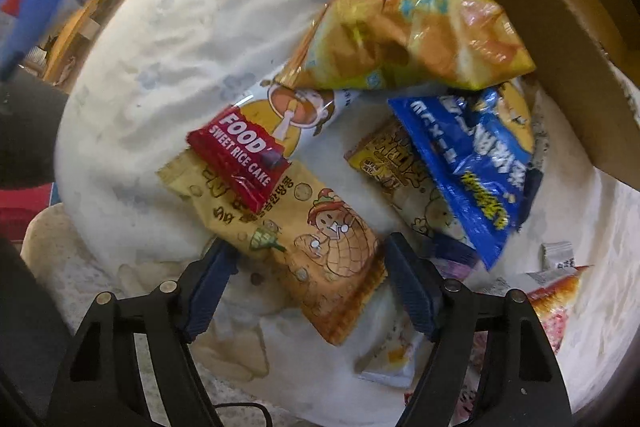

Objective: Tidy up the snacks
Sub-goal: 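Grasp the blue Lonely God chip bag with the left tool while the right tool grasps the peanut packet, then lower both held packets into the box and open both tools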

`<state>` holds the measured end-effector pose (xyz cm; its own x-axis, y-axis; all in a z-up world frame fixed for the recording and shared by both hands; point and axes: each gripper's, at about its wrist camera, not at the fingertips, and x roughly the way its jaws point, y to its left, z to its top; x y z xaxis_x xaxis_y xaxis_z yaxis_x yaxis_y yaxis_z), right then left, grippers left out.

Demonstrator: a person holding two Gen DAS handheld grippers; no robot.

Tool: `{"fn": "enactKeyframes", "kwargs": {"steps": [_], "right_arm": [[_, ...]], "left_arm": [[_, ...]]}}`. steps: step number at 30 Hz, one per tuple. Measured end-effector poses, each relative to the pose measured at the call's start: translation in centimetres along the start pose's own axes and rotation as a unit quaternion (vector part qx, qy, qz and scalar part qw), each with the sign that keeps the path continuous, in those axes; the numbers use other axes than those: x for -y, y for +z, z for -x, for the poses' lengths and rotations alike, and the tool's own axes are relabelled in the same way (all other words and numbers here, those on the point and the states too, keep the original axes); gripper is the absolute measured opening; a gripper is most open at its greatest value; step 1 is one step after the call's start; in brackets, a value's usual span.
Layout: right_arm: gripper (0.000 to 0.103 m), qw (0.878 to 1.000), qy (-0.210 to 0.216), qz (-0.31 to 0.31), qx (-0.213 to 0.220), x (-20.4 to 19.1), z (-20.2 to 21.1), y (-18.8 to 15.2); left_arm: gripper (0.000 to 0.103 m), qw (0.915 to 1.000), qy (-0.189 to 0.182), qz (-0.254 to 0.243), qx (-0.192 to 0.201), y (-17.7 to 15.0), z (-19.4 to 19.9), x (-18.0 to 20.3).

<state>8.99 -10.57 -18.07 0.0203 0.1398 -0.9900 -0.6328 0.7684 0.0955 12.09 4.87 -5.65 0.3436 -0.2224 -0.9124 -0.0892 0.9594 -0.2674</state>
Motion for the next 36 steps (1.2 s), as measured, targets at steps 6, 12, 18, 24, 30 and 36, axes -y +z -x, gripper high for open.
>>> {"fn": "enactKeyframes", "kwargs": {"steps": [6,12,18,24,30,36], "right_arm": [[0.048,0.998,0.056,-0.012,0.015,0.3,1.9,-0.7],[0.045,0.992,0.116,-0.036,0.027,0.8,4.6,-3.3],[0.045,0.981,0.159,-0.077,0.073,2.6,8.0,-4.7],[0.045,0.966,0.155,-0.136,0.155,5.1,11.9,-5.4],[0.045,0.95,0.109,-0.227,0.184,9.2,13.2,-6.2],[0.045,0.949,0.058,-0.268,0.154,13.7,12.2,-5.5]], "left_arm": [[0.045,1.0,0.002,-0.003,0.003,-0.1,-0.1,0.3],[0.045,1.0,0.001,0.002,0.006,0.0,0.0,0.0],[0.045,0.9997,-0.001,0.021,0.014,0.0,0.2,-0.7],[0.045,0.9994,0.007,0.017,0.028,-0.3,0.5,-0.6],[0.045,0.9992,0.012,0.011,0.035,-0.6,0.8,-0.6],[0.045,0.9992,0.012,0.002,0.038,-0.4,0.7,0.0]]}}
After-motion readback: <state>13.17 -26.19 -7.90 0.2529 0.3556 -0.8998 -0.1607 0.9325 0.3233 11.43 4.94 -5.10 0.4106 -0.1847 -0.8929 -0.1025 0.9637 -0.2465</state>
